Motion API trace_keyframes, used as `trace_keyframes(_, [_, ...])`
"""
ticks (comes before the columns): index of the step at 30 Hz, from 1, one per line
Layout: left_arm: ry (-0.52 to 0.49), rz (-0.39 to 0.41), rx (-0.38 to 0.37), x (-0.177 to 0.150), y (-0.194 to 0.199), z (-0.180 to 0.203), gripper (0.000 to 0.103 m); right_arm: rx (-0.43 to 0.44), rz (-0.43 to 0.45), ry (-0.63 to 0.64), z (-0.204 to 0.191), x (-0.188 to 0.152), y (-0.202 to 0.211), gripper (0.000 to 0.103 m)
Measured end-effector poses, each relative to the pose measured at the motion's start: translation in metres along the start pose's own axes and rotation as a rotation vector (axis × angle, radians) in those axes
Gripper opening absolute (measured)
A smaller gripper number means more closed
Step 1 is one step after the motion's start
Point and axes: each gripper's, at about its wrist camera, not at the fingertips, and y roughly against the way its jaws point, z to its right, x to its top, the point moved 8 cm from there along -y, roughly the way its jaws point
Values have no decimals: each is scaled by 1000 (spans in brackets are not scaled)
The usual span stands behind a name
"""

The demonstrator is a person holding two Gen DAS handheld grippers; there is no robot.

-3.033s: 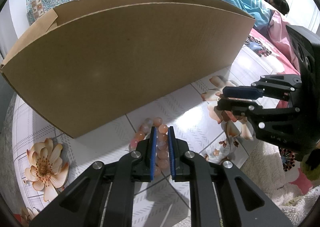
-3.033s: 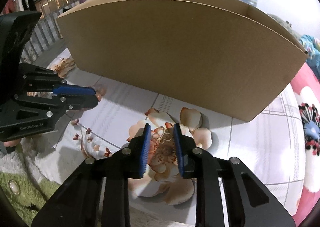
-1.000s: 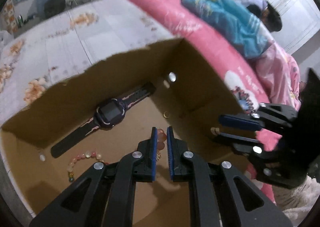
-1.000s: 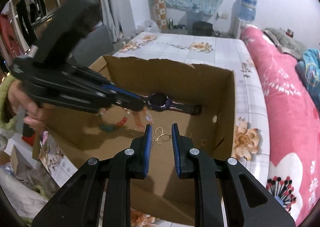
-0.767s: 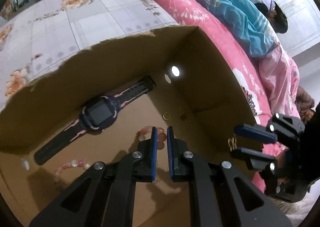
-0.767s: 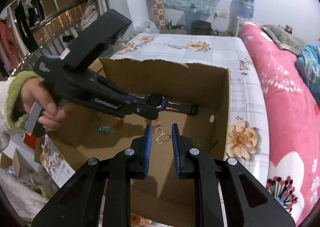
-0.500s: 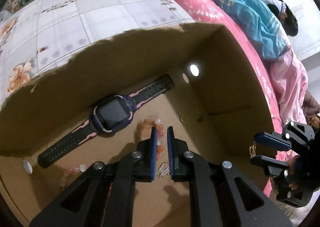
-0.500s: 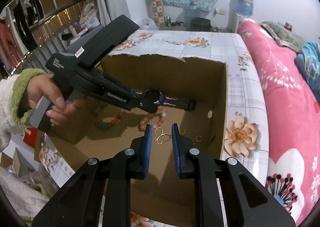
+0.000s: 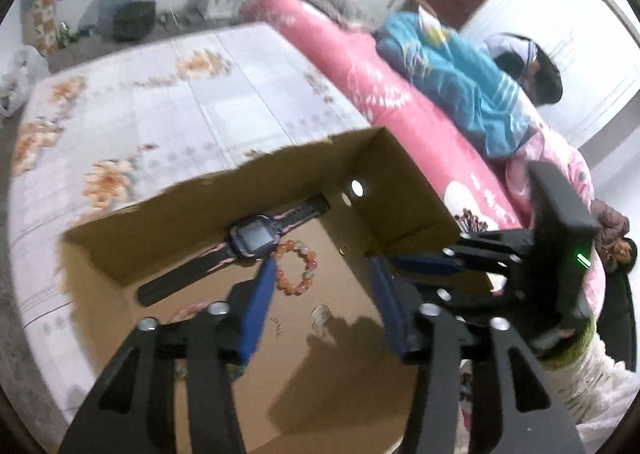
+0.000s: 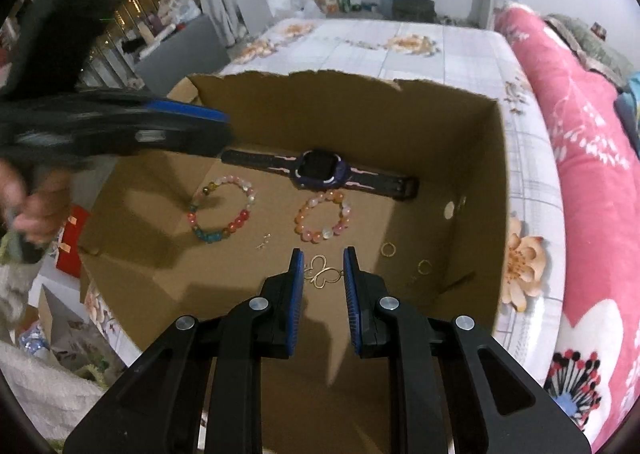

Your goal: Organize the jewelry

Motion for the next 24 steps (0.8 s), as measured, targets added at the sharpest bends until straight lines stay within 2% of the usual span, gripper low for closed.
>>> trace_keyframes(5, [-11, 122, 79, -20, 46, -7, 71, -20, -3, -21, 2, 4, -4, 21])
trace_keyframes(11, [44, 192, 124, -47, 75, -22, 78, -44, 26, -46, 4, 4, 7, 22])
trace_keyframes(14, [68, 217, 136, -60, 83, -27, 81, -56, 69, -68, 6, 4, 23, 23])
trace_keyframes(18, [125, 262, 140, -80, 95, -38, 85, -91, 161, -123, 18, -1, 56, 31])
trace_keyframes(19, [145, 269, 139, -86, 95, -40, 86, -95, 191, -145, 22, -4, 66, 35])
trace_keyframes(22, [199, 253, 122, -104, 88, -49, 86, -114, 252, -239, 44, -16, 85, 47])
trace_keyframes(24, [226, 227, 119, -114, 78, -54, 86, -102, 251, -317, 62, -28, 85, 51])
